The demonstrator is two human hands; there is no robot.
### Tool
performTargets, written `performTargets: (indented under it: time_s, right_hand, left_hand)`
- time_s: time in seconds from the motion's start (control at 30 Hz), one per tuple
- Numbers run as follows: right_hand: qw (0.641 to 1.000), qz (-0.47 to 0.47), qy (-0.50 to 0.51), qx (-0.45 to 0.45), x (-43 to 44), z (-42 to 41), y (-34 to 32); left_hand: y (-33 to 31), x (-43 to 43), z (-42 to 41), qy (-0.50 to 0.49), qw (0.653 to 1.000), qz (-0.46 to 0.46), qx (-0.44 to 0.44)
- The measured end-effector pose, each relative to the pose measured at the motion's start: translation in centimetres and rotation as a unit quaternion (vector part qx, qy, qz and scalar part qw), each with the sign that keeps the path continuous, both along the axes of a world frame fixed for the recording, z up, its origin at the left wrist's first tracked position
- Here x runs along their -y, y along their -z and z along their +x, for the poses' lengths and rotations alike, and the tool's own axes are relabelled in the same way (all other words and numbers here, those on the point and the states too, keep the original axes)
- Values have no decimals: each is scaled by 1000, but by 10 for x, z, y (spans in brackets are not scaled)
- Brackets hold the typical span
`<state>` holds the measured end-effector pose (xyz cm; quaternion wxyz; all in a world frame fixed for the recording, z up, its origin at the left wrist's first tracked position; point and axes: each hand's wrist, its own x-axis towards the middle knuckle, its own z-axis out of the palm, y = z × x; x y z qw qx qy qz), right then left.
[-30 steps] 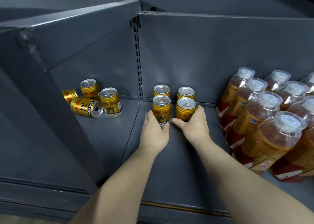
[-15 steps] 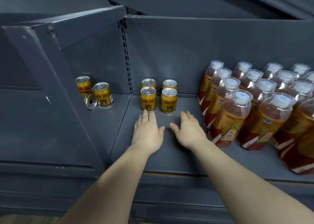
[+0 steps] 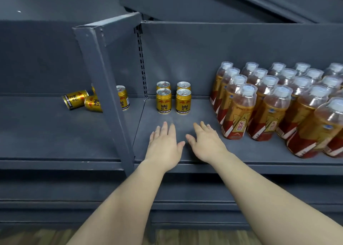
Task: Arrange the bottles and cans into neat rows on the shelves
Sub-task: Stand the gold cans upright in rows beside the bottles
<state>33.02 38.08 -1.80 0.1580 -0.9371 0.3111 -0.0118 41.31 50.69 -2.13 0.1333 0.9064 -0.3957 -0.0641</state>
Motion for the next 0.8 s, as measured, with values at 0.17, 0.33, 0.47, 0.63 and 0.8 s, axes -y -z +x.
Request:
performTargets:
  time_s: [0.17, 0.33, 0.47, 0.63, 0.8]
  right_hand:
    - [999, 10, 41, -1, -40, -27, 4]
    - [997, 15, 65, -27, -95, -60, 14]
    - [996, 7, 76, -38, -134, -78, 20]
    - [996, 10, 71, -44, -178, -87, 17]
    - [999, -6, 38, -29, -208, -80, 8]
  left_hand:
    - [6, -37, -19, 58, 998, -10, 1]
    - [21, -91, -36, 91, 996, -11, 1]
    - [28, -126, -44, 100, 995, 7, 0]
    - [28, -168, -49, 100, 995, 11, 24]
    - [20, -199, -47, 71, 997, -7, 31]
